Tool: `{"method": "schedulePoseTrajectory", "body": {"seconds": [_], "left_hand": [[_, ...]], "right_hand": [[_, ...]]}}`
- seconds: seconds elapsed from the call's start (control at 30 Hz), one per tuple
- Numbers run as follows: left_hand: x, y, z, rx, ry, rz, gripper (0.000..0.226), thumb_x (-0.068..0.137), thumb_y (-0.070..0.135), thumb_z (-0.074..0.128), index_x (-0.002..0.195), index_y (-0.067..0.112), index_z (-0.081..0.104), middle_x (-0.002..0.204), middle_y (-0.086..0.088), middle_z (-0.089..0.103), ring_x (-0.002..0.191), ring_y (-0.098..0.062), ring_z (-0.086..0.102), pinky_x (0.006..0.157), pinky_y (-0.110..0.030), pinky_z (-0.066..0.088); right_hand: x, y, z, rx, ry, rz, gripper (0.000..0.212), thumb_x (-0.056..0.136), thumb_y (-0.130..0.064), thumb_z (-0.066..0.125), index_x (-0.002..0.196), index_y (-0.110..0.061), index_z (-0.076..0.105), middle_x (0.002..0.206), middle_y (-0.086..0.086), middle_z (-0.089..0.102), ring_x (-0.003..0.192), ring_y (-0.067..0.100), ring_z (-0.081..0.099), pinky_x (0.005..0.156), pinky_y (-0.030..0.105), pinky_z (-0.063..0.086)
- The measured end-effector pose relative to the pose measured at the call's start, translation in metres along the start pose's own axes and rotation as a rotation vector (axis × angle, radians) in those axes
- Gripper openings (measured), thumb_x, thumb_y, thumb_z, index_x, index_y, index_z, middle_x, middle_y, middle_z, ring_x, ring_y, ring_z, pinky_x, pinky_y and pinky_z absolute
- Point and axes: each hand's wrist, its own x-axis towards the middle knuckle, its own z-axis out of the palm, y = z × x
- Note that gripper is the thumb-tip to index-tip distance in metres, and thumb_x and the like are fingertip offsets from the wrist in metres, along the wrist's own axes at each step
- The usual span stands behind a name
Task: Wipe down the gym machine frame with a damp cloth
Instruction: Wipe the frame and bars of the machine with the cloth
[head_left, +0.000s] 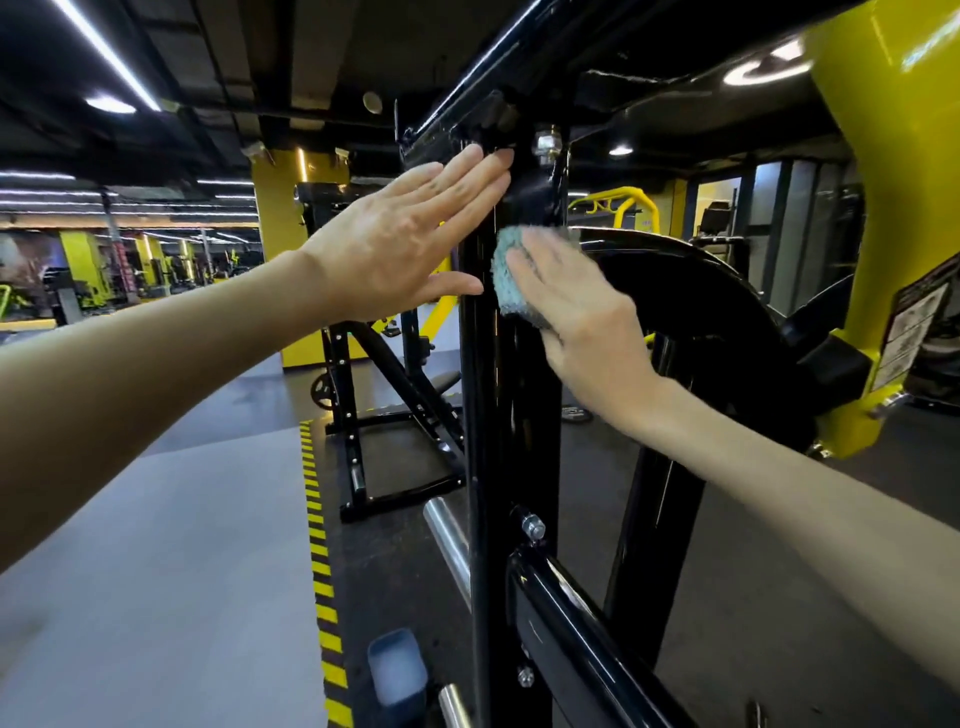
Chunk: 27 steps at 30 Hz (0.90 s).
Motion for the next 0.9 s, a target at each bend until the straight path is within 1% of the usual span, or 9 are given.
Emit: {"method": "schedulePoseTrajectory", "body": {"seconds": [0.13, 0.2, 0.27, 0.4, 0.53, 0.63, 0.77, 0.83, 0.9], "left_hand": [[0.000, 0.002, 0.001, -0.006, 0.001, -0.003, 0.080, 0.100, 0.059, 0.022, 0.156, 0.003, 0.007, 0.165, -0.016, 0.004, 0.152, -0.027, 0.000, 0.124, -0.040, 0.007], [0.000, 0.002, 0.001, -0.039, -0.005, -0.008, 0.081, 0.100, 0.059, 0.022, 0.156, 0.003, 0.007, 0.165, -0.016, 0.003, 0.152, -0.027, -0.001, 0.124, -0.041, 0.008], [0.000, 0.001, 0.002, -0.064, -0.014, -0.010, 0.082, 0.099, 0.060, 0.022, 0.157, 0.004, 0.006, 0.165, -0.014, 0.002, 0.152, -0.027, -0.002, 0.124, -0.041, 0.007], [0.000, 0.000, 0.003, -0.061, 0.006, 0.000, 0.082, 0.100, 0.060, 0.023, 0.157, 0.003, 0.008, 0.165, -0.015, 0.003, 0.153, -0.029, 0.001, 0.124, -0.043, 0.011], [0.001, 0.002, 0.003, -0.049, 0.005, -0.009, 0.081, 0.100, 0.058, 0.024, 0.157, 0.002, 0.009, 0.165, -0.016, 0.004, 0.153, -0.028, 0.000, 0.124, -0.042, 0.010], [0.000, 0.004, 0.003, -0.046, -0.009, -0.026, 0.080, 0.100, 0.055, 0.030, 0.156, 0.002, 0.007, 0.165, -0.016, 0.003, 0.152, -0.026, -0.003, 0.124, -0.038, 0.003], [0.000, 0.006, 0.001, -0.042, -0.002, -0.019, 0.081, 0.099, 0.052, 0.034, 0.156, 0.000, 0.008, 0.164, -0.017, 0.004, 0.152, -0.028, -0.001, 0.124, -0.040, 0.004], [0.001, 0.006, 0.001, -0.034, -0.003, -0.023, 0.081, 0.099, 0.051, 0.035, 0.156, 0.000, 0.008, 0.164, -0.017, 0.004, 0.152, -0.027, -0.001, 0.123, -0.038, 0.002], [0.001, 0.006, 0.002, -0.020, 0.006, -0.022, 0.081, 0.099, 0.051, 0.034, 0.155, 0.000, 0.009, 0.164, -0.018, 0.004, 0.151, -0.026, -0.002, 0.123, -0.036, 0.000]], "right_hand": [[-0.061, -0.010, 0.008, -0.013, -0.109, -0.137, 0.048, 0.082, 0.016, 0.055, 0.128, 0.006, 0.059, 0.134, 0.025, 0.056, 0.127, 0.040, 0.053, 0.104, 0.052, 0.045], [-0.064, -0.004, 0.003, -0.015, -0.165, -0.214, 0.050, 0.079, 0.018, 0.058, 0.128, 0.005, 0.060, 0.134, 0.023, 0.057, 0.127, 0.038, 0.054, 0.103, 0.051, 0.046], [-0.043, 0.007, -0.004, -0.033, -0.168, -0.238, 0.049, 0.079, 0.012, 0.052, 0.127, 0.005, 0.060, 0.133, 0.023, 0.058, 0.124, 0.038, 0.056, 0.102, 0.052, 0.047], [0.019, 0.020, -0.012, -0.025, -0.025, -0.050, 0.052, 0.080, 0.004, 0.048, 0.131, 0.003, 0.058, 0.136, 0.020, 0.057, 0.126, 0.036, 0.055, 0.104, 0.047, 0.047], [0.017, 0.007, -0.004, 0.002, 0.011, 0.053, 0.049, 0.086, 0.002, 0.043, 0.134, 0.005, 0.055, 0.139, 0.022, 0.053, 0.131, 0.036, 0.050, 0.109, 0.046, 0.043], [-0.039, -0.010, 0.008, -0.013, -0.044, -0.058, 0.042, 0.091, 0.002, 0.041, 0.129, 0.006, 0.059, 0.135, 0.025, 0.056, 0.128, 0.039, 0.052, 0.106, 0.050, 0.044], [-0.108, -0.020, 0.009, -0.024, -0.154, -0.293, 0.035, 0.098, 0.005, 0.042, 0.119, -0.002, 0.068, 0.126, 0.016, 0.065, 0.119, 0.031, 0.061, 0.104, 0.042, 0.047], [-0.103, -0.012, 0.004, -0.040, -0.198, -0.402, 0.034, 0.096, 0.006, 0.045, 0.118, -0.004, 0.070, 0.124, 0.014, 0.066, 0.117, 0.028, 0.063, 0.103, 0.040, 0.046], [-0.078, 0.000, -0.001, -0.050, -0.193, -0.418, 0.033, 0.092, 0.004, 0.051, 0.119, -0.002, 0.068, 0.125, 0.017, 0.065, 0.117, 0.031, 0.063, 0.102, 0.042, 0.049]]}}
